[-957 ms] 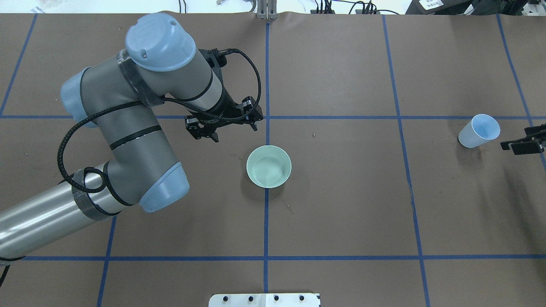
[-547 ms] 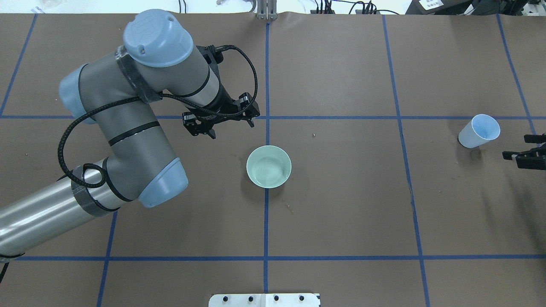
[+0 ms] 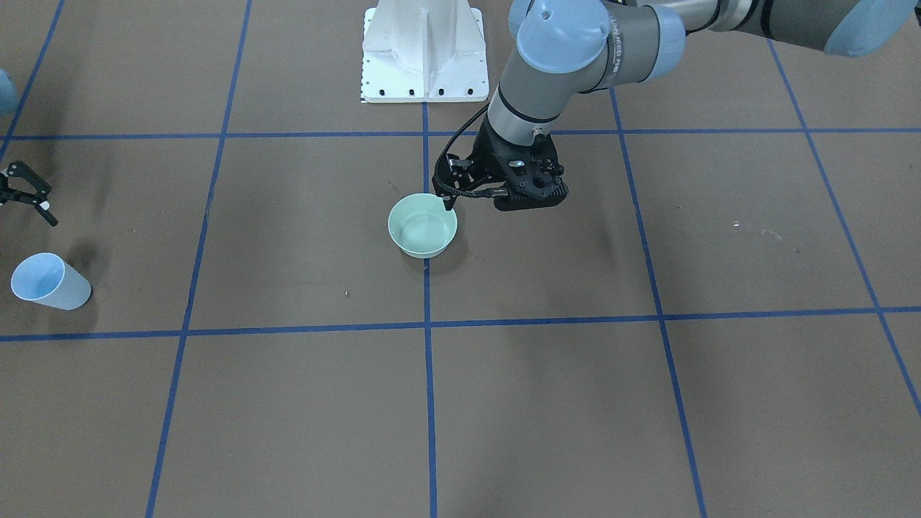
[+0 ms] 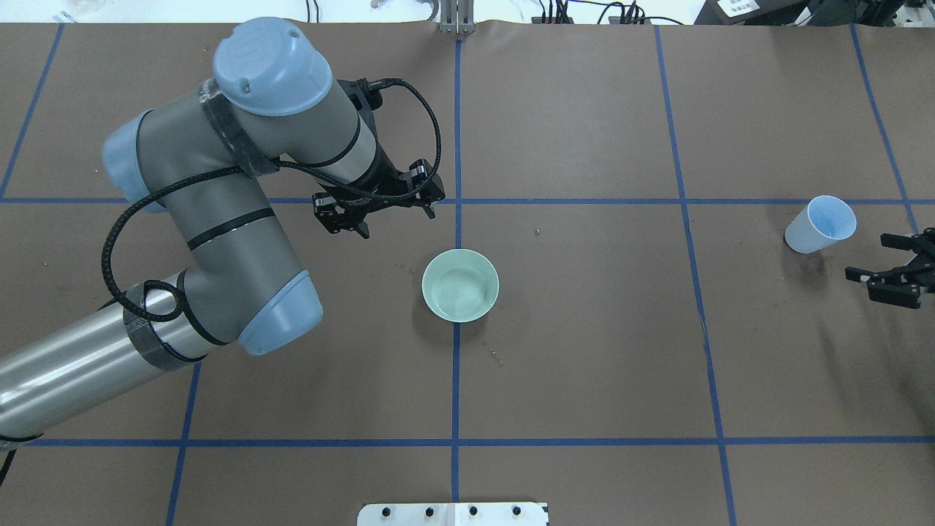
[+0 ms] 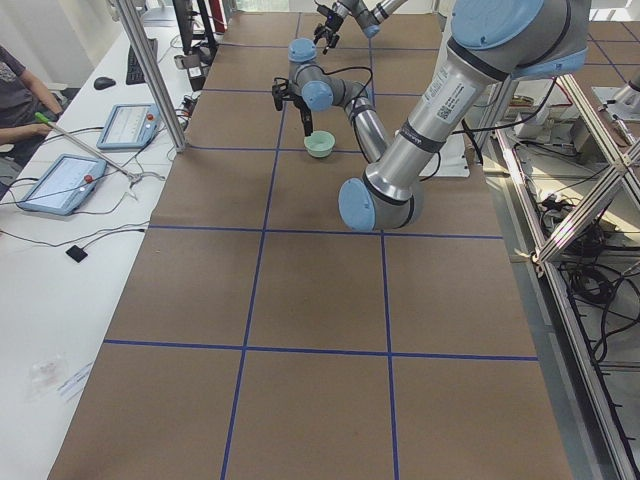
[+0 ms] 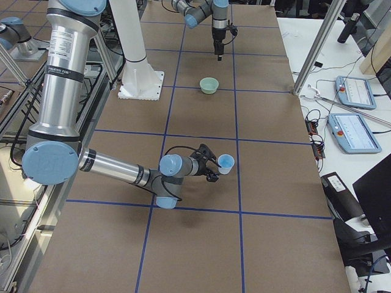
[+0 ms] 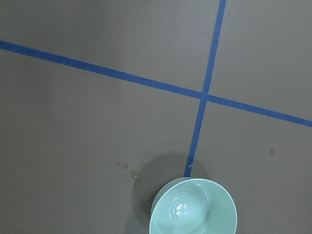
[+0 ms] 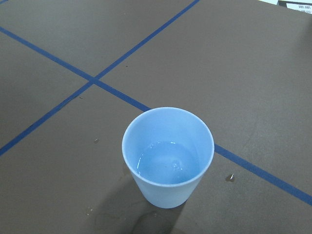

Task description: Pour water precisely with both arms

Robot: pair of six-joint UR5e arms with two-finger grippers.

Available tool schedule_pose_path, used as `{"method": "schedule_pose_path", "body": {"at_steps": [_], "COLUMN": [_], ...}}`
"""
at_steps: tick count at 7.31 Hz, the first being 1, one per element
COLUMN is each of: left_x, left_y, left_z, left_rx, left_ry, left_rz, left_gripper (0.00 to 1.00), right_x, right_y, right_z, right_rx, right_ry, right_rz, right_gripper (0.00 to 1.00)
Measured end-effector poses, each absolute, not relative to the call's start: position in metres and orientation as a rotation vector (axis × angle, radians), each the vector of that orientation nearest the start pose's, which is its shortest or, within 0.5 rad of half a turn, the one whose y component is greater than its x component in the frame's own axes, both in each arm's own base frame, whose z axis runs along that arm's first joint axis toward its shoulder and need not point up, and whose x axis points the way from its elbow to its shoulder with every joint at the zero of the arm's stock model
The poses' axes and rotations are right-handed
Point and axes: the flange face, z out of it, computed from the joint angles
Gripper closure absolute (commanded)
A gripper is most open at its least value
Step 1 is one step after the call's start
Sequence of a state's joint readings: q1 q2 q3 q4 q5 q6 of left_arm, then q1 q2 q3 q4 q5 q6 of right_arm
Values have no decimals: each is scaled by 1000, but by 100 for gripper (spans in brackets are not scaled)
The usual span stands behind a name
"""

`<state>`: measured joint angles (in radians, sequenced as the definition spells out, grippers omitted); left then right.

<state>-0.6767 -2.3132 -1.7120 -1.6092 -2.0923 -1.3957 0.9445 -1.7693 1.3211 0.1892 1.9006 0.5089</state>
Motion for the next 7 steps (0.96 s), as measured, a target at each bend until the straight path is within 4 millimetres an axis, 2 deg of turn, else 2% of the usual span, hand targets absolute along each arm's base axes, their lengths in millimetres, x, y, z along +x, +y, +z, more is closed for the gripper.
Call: {"method": "schedule_pose_path", "body": {"at_steps": [3,7], "left_x": [465,463], "left_y": [-483,-484], "left_z": [145,145], "left_rx": [-67,-63], "left_ry": [1020,1020], "left_rz": [-219,-221], "left_gripper": [1,1], "right_x": [-156,-168], "right_y": [-371,-391], "right_z": [686,686], "right_rx": [986,1001], "right_ry": [-942,-931], "right_rz": [-317,-284], "right_gripper": [5,5]}}
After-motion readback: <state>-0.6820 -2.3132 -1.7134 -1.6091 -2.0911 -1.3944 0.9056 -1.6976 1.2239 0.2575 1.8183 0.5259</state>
